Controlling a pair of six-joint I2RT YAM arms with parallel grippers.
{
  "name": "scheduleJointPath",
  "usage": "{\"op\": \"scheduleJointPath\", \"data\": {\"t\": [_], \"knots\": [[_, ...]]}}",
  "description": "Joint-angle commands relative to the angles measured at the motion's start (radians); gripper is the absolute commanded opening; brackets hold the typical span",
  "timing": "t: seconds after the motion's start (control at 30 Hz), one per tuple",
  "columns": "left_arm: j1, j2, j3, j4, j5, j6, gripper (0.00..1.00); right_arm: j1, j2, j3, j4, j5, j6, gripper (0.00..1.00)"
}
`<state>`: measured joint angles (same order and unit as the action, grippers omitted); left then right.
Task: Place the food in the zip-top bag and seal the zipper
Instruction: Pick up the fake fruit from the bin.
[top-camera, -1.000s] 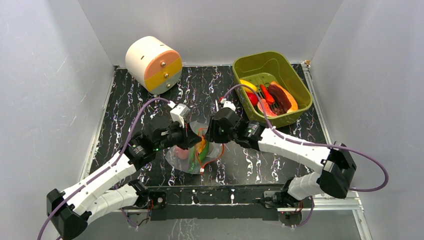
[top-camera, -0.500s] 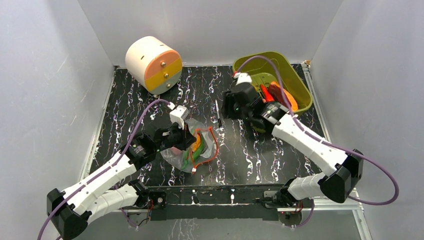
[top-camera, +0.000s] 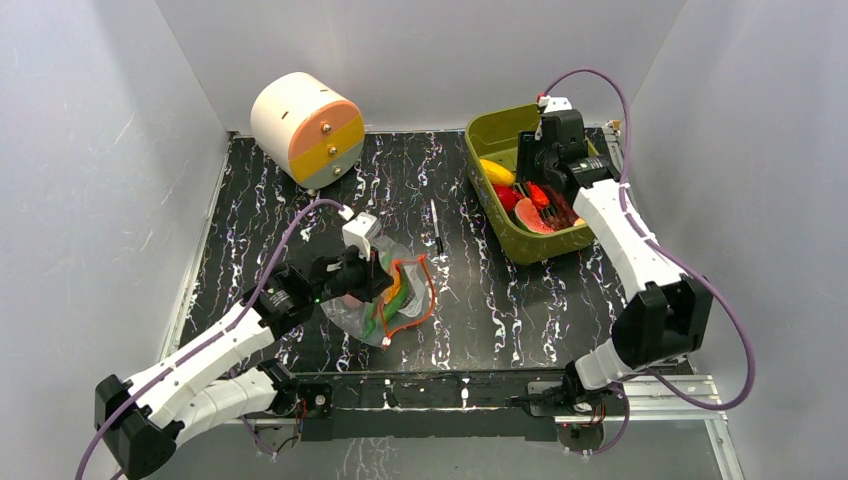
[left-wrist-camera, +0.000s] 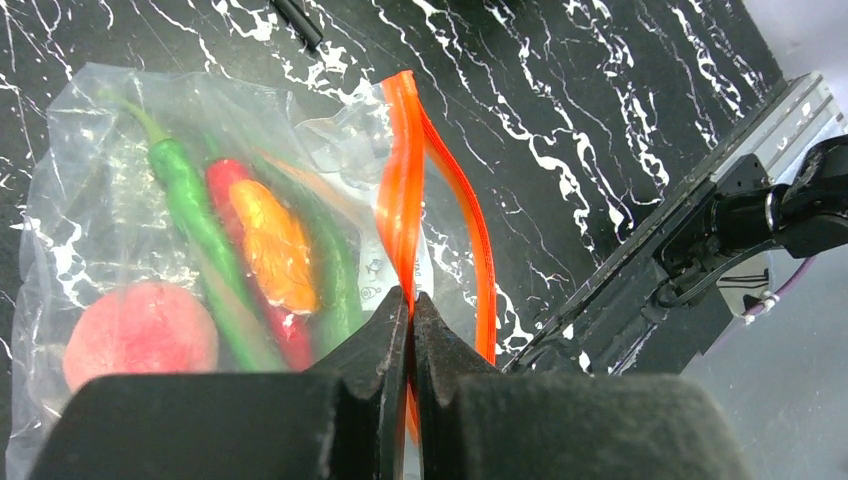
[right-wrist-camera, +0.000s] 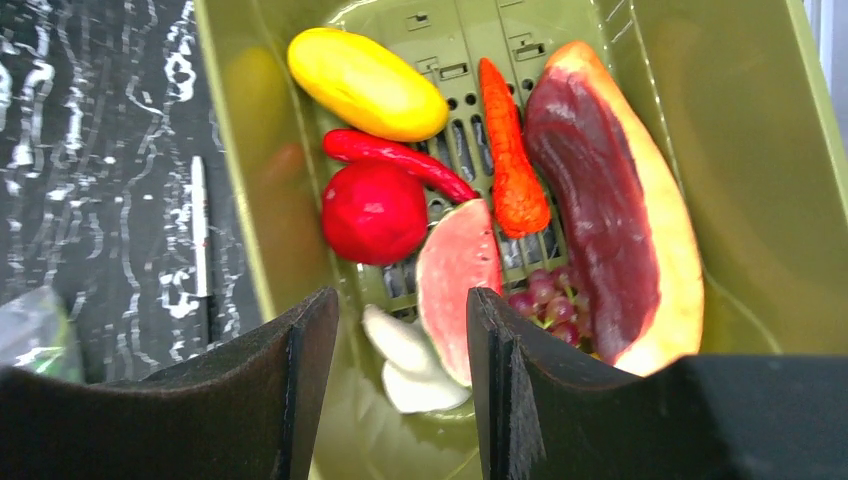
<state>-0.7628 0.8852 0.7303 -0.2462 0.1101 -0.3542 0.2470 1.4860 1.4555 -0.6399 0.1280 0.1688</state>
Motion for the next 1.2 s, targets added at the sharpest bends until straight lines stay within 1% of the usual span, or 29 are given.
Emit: {"op": "scheduleJointPath", "data": {"t": [0.0,0.07,0.17,0.27,0.3,0.4,0.53,0.63,0.73,0.9,1.0,1.17], "knots": [[-0.004,0.044,0.023,-0.003,0.025,0.017,0.00,-0.046,0.045,0.019,0.151,-0.065,-0.158,0.49],[-0.003,0.062,0.025,-0.002,0.027,0.013,0.00,-0.073,0.078,0.002,0.197,-0.129,-0.197,0.49],[-0.003,0.078,0.028,-0.001,0.015,-0.005,0.00,-0.101,0.143,0.014,0.222,-0.203,-0.249,0.53],[-0.003,0.087,0.042,-0.012,0.001,-0.024,0.00,-0.134,0.190,-0.004,0.236,-0.459,-0.395,0.59],[-0.003,0.089,0.049,-0.016,0.000,-0.029,0.00,-0.137,0.200,-0.012,0.245,-0.474,-0.421,0.60],[-0.003,0.097,0.066,-0.034,-0.009,-0.031,0.00,-0.143,0.246,0.008,0.270,-0.458,-0.425,0.62],[-0.003,0.109,0.086,-0.058,-0.024,-0.026,0.00,-0.144,0.376,0.137,0.219,-0.492,-0.464,0.62],[-0.003,0.112,0.089,-0.062,-0.025,-0.033,0.00,-0.149,0.438,0.194,0.220,-0.513,-0.511,0.61],[-0.003,0.125,0.102,-0.073,-0.006,-0.035,0.00,-0.154,0.514,0.260,0.164,-0.540,-0.619,0.62],[-0.003,0.134,0.112,-0.077,-0.013,-0.035,0.00,-0.162,0.617,0.375,0.093,-0.502,-0.667,0.64],[-0.003,0.141,0.109,-0.062,-0.025,-0.040,0.00,-0.164,0.644,0.393,0.109,-0.519,-0.698,0.68],[-0.003,0.168,0.115,-0.046,-0.019,-0.045,0.00,-0.171,0.680,0.399,0.130,-0.579,-0.726,0.71]]}}
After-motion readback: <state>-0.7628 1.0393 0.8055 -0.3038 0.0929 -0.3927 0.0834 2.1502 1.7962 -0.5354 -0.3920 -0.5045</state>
